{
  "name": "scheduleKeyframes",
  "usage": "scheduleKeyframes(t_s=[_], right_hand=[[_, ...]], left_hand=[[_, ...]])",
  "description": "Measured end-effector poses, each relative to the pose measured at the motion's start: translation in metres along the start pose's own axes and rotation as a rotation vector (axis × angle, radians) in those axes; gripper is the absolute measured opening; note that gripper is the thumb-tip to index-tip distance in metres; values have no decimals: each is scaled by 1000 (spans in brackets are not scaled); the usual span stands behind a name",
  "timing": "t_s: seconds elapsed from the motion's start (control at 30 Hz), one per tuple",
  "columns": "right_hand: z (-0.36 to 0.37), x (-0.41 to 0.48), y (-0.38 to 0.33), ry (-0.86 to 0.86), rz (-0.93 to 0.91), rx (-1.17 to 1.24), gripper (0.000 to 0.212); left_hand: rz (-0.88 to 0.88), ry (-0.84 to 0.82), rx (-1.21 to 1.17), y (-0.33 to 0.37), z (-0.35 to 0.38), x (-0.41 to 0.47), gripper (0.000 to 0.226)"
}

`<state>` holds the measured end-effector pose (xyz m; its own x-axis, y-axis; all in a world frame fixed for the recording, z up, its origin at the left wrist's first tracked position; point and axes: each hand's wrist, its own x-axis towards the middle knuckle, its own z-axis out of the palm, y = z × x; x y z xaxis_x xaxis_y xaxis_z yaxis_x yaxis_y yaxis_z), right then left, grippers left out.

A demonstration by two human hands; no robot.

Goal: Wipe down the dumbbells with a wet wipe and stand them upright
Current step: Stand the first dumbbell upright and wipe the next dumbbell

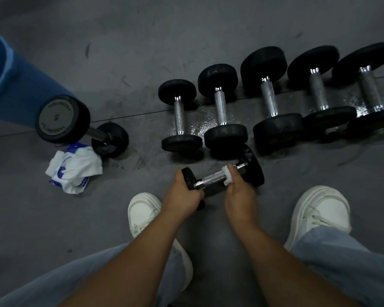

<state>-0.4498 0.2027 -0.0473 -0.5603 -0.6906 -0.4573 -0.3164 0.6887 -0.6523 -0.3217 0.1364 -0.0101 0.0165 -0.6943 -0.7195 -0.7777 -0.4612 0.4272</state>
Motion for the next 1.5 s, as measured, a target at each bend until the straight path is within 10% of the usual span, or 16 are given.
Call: scheduleKeyframes(t_s=[0.13, 0.3, 0.43, 0.57, 0.77, 1.07, 1.27, 1.4, 1.5], right_hand=[[17, -11, -12, -363, -199, -142, 41], [6, 4, -3, -84, -73, -109, 41], [17, -7, -11, -416, -156, -173, 33], [3, 8, -6, -105, -96, -104, 43], [15, -6, -20, -431, -141, -178, 38], [8, -13, -2, 3, 113, -41, 49], [22, -26, -23, -417, -108, -155, 35], [1, -4, -13, -114, 18, -185, 39], [5, -12, -20, -210, -108, -244, 42]], left_hand=[[-67, -74, 24, 6, -8, 5, 66], [-161, -165, -31, 4, -16, 13, 60], [-15, 29, 60, -8, 0, 1, 72], [44, 99, -86, -14, 15, -13, 81], [-56, -21, -106, 0, -6, 6, 67], [98, 81, 183, -13, -1, -5, 84], [131, 55, 157, -13, 0, -6, 77], [56, 1, 135, -8, -9, 1, 55], [58, 85, 160, -8, -3, -5, 73]])
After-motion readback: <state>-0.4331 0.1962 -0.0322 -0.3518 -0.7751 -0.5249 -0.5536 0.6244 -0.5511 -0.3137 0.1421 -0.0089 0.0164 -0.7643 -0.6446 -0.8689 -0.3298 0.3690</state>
